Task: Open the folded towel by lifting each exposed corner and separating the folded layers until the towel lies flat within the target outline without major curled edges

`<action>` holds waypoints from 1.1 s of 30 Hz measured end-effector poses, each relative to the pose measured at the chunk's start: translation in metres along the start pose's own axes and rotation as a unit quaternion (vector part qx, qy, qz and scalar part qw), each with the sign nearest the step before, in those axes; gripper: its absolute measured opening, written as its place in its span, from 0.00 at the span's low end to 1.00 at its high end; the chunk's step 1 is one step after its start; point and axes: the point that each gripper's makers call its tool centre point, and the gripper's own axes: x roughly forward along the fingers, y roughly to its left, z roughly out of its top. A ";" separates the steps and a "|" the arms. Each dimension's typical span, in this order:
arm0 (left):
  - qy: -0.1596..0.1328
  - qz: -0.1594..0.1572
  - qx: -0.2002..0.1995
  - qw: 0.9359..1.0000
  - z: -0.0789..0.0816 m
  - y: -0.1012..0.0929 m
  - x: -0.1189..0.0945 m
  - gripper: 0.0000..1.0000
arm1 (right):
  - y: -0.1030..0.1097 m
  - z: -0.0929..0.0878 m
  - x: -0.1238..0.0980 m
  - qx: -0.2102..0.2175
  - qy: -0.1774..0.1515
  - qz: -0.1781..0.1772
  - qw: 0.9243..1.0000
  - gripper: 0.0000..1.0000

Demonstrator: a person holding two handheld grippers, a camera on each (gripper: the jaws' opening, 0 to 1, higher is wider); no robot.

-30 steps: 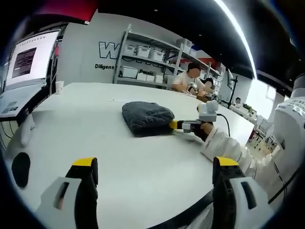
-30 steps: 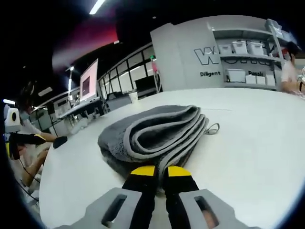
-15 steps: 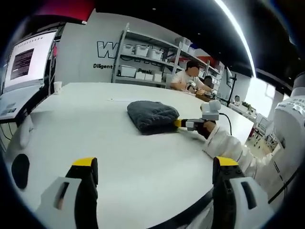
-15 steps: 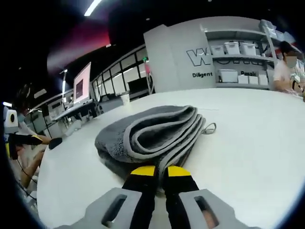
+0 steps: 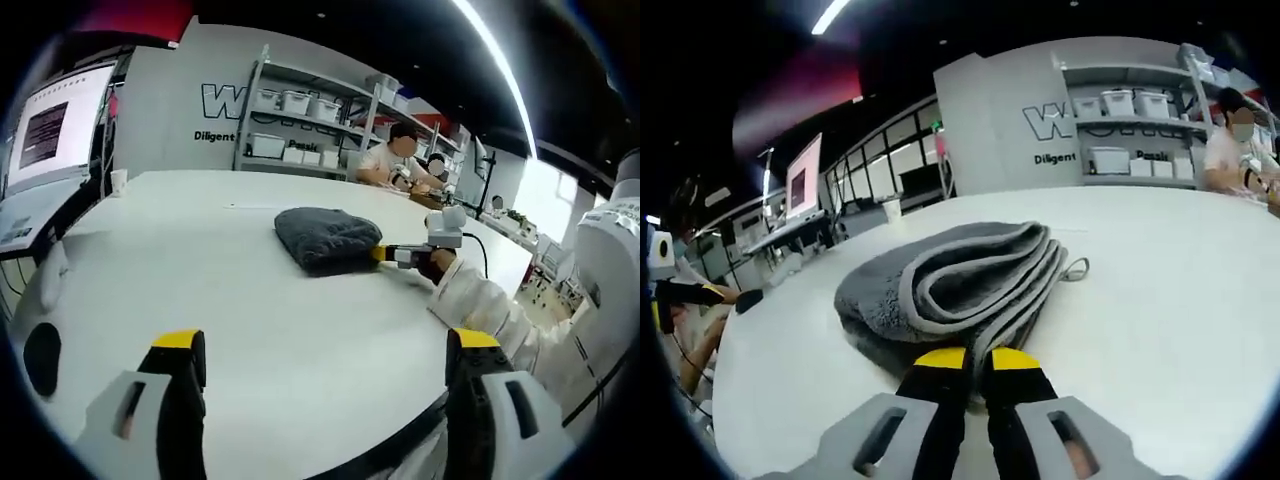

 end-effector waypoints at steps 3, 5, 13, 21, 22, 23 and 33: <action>0.001 -0.003 0.003 1.000 0.000 -0.002 0.000 0.98 | -0.002 0.000 -0.002 -0.002 -0.001 -0.001 1.000 0.00; -0.001 -0.003 0.003 1.000 0.001 -0.002 0.000 0.98 | -0.005 0.000 -0.003 -0.004 0.000 -0.006 1.000 0.00; 0.007 -0.004 0.005 1.000 -0.001 -0.003 0.002 0.97 | -0.018 0.000 -0.010 0.002 -0.001 -0.018 1.000 0.00; 0.004 -0.007 0.008 1.000 0.001 -0.006 0.002 0.97 | -0.025 -0.001 -0.014 0.006 -0.004 -0.020 1.000 0.00; 0.004 -0.007 0.008 1.000 0.001 -0.006 0.002 0.97 | -0.026 -0.001 -0.015 0.006 -0.004 -0.020 1.000 0.00; 0.004 -0.006 0.009 1.000 0.001 -0.006 0.002 0.97 | -0.028 -0.001 -0.016 0.007 -0.004 -0.020 1.000 0.00; 0.006 -0.002 0.008 1.000 0.000 -0.005 0.001 0.97 | -0.043 -0.001 -0.024 0.010 -0.007 -0.032 0.999 0.00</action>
